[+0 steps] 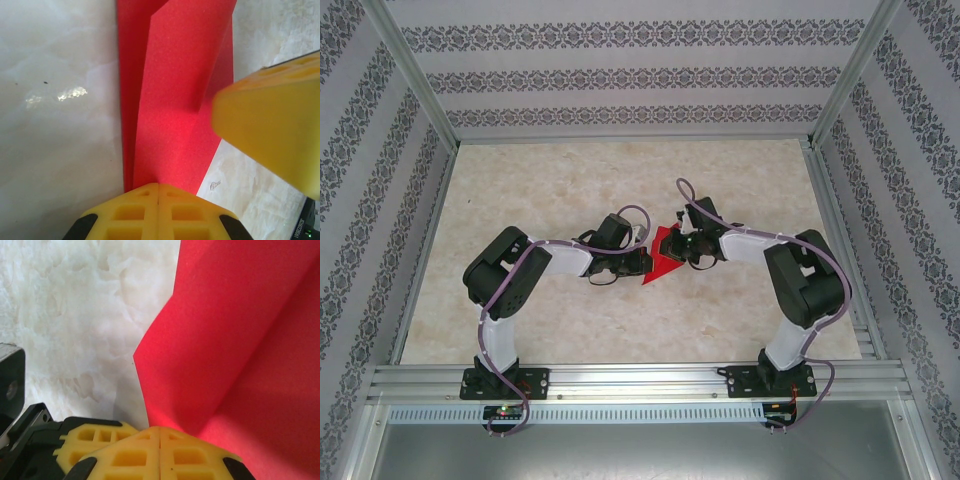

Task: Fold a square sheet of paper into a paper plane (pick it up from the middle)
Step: Fourth fold the wing at the center of the table.

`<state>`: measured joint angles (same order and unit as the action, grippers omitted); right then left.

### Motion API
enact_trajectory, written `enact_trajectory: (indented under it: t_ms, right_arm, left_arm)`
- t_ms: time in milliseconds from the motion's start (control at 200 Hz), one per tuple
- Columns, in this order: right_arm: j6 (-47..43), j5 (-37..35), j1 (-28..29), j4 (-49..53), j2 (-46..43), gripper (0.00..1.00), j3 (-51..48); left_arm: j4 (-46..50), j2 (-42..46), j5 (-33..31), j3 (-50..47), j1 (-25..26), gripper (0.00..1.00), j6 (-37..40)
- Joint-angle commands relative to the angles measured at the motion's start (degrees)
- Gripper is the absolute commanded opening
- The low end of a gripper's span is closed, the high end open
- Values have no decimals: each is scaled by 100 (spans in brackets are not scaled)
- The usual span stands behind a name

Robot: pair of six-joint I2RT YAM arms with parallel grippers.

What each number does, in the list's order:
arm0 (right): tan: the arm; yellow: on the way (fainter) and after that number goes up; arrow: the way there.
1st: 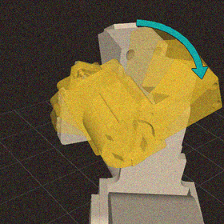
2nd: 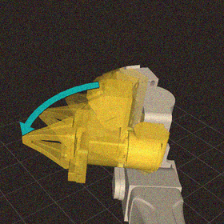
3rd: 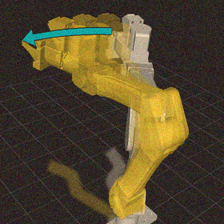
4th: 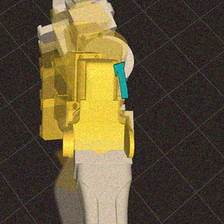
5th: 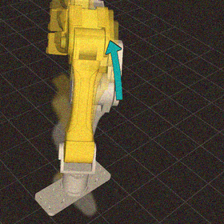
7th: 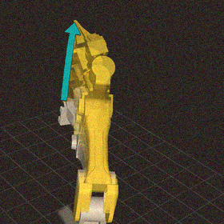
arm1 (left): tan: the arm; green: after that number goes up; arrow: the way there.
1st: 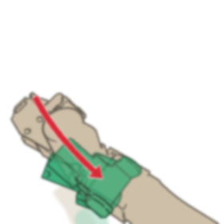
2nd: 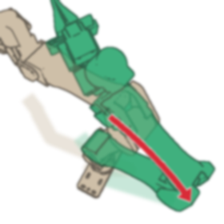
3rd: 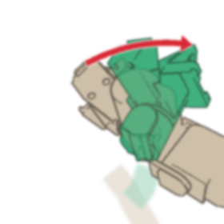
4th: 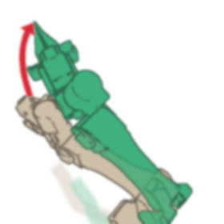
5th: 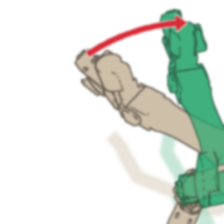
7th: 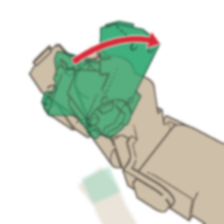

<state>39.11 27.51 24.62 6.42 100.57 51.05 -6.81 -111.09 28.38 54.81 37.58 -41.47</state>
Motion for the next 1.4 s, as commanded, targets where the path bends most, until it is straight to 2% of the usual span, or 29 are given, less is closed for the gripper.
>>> enact_trajectory:
  t_ms: [0, 170, 490, 724, 999, 1209, 1394]
  right_arm:
    - [-35, 154, -1, -451, 174, 6, 65]
    - [-112, 176, 7, -410, 378, 6, 3]
    - [-314, -209, -16, -126, 628, 5, 73]
    - [-335, 94, 94, -1, -34, 5, -12]
    - [-255, 177, 253, 115, 435, 1, 13]
    - [-213, -245, 116, 446, 707, 0, 104]
    - [-258, -534, -147, 441, 574, 0, 229]
  left_arm:
    - [1104, -402, -692, -225, -13, 0, -38]
    - [1173, -388, -725, -213, -1, 0, -99]
    - [1282, -383, -738, -205, -5, 0, -114]
    - [1327, -379, -747, -183, 3, 0, -99]
    - [1348, -379, -740, -161, 3, 0, -42]
    - [1422, -335, -764, -196, 3, 0, -15]
    - [1574, -353, -795, -211, 4, 0, 84]
